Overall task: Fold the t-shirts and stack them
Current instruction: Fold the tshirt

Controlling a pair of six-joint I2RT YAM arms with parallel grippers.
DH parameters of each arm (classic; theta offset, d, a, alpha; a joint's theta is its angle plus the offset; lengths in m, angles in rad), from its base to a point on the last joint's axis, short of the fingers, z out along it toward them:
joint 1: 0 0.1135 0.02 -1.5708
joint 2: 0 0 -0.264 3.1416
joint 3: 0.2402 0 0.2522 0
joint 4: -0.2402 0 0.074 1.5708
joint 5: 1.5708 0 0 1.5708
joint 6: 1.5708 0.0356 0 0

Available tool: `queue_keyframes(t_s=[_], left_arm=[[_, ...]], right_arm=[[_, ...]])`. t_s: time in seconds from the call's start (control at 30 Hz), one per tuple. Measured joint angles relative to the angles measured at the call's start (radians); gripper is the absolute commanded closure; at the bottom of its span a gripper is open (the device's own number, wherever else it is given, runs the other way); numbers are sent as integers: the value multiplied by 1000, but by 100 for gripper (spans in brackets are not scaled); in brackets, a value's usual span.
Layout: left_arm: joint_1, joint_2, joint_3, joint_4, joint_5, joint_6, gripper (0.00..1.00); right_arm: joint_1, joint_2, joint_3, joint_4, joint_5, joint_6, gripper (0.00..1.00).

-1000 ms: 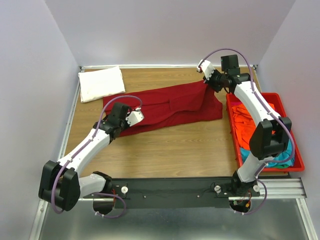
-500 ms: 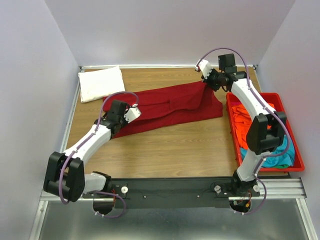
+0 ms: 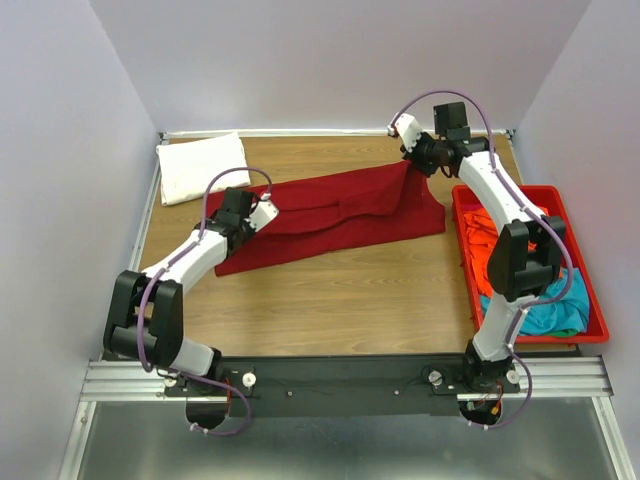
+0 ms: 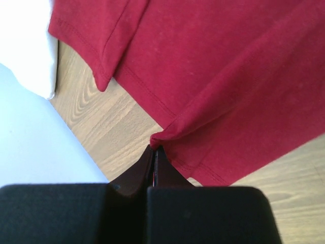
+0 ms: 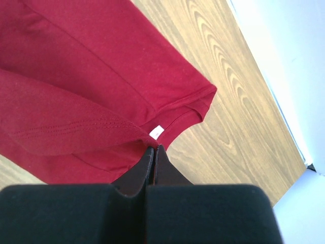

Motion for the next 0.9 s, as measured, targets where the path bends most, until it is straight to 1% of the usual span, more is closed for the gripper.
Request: queue_keyframes(t_s=[0.4, 0.9], left_arm=[[31, 122, 61, 13, -16, -35, 100], [36, 189, 98, 13, -45, -64, 100]], right_arm=[[0, 82, 74, 5, 3, 25, 99], [0, 150, 155, 8, 3, 43, 100]])
